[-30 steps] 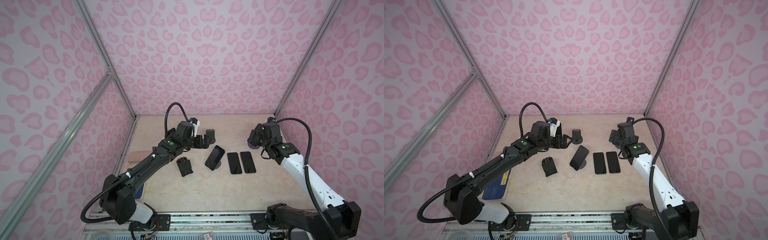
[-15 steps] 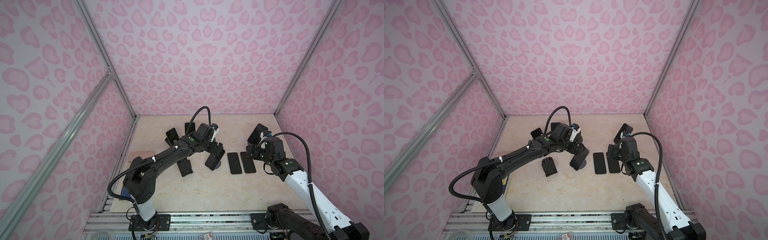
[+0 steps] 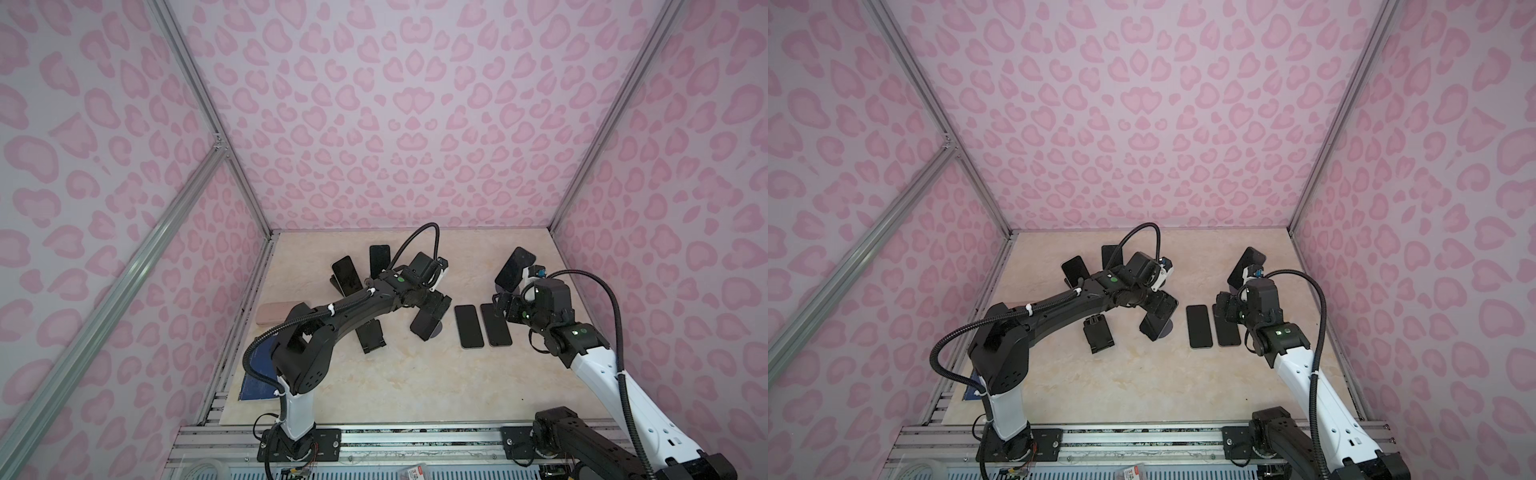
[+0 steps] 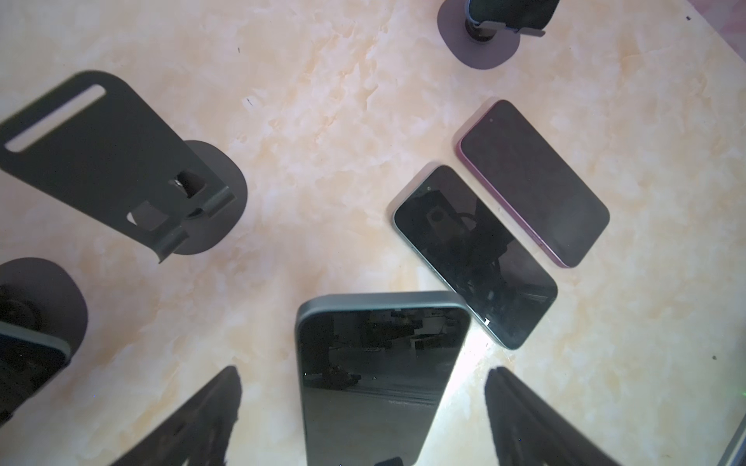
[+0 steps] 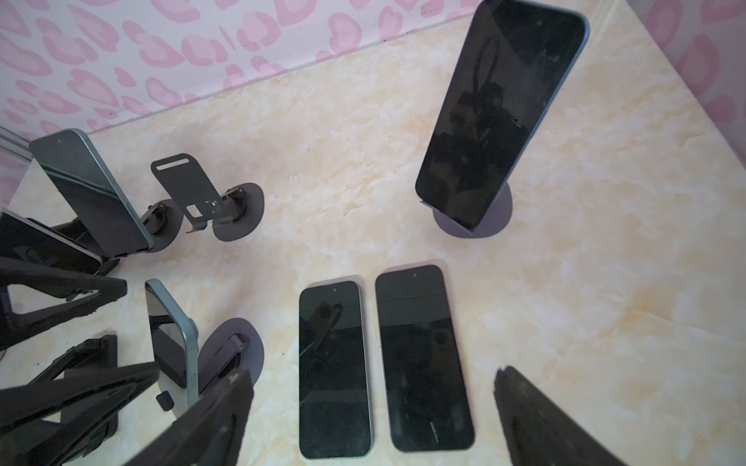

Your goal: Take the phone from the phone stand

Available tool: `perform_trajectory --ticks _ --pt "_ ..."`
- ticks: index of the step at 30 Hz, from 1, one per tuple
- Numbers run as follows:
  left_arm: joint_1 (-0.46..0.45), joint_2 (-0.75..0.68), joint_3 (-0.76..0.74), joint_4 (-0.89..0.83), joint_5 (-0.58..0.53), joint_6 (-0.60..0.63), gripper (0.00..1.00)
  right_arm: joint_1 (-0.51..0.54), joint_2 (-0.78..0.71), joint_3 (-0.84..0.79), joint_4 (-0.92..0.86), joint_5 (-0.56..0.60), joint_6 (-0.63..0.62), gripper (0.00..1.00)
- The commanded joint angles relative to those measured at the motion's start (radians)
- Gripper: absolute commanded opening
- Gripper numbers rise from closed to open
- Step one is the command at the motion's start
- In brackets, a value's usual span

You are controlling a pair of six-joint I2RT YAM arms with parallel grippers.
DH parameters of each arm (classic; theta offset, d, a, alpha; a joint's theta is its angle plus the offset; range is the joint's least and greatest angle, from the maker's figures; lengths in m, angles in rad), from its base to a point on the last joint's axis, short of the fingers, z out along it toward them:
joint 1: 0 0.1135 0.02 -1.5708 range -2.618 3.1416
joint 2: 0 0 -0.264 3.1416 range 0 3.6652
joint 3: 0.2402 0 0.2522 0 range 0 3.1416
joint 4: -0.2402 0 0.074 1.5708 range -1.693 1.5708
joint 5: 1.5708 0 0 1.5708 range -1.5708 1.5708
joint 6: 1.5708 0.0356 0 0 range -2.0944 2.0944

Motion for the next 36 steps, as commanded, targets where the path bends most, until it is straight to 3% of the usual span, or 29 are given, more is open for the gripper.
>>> perform_trajectory --ticks 1,9,23,36 --pt "0.0 0.017 0.014 -0.014 0.022 0.016 0.98 -0.002 0.004 -0.007 0.034 -0.017 0.0 0.96" --pt "0.0 0.052 0.036 -0.007 0.064 0.009 0.99 -0.005 0.004 -0.013 0.043 -0.019 0.001 0.96" --pt "0.0 0.072 0.017 0.058 0.013 -0.026 0.9 -0.013 -0.012 -0.025 0.049 -0.023 0.003 0.96" --pt "-0.019 0.077 0.006 0.068 -0.022 -0.04 0.92 -0.025 -0.021 -0.032 0.054 -0.033 0.009 0.95"
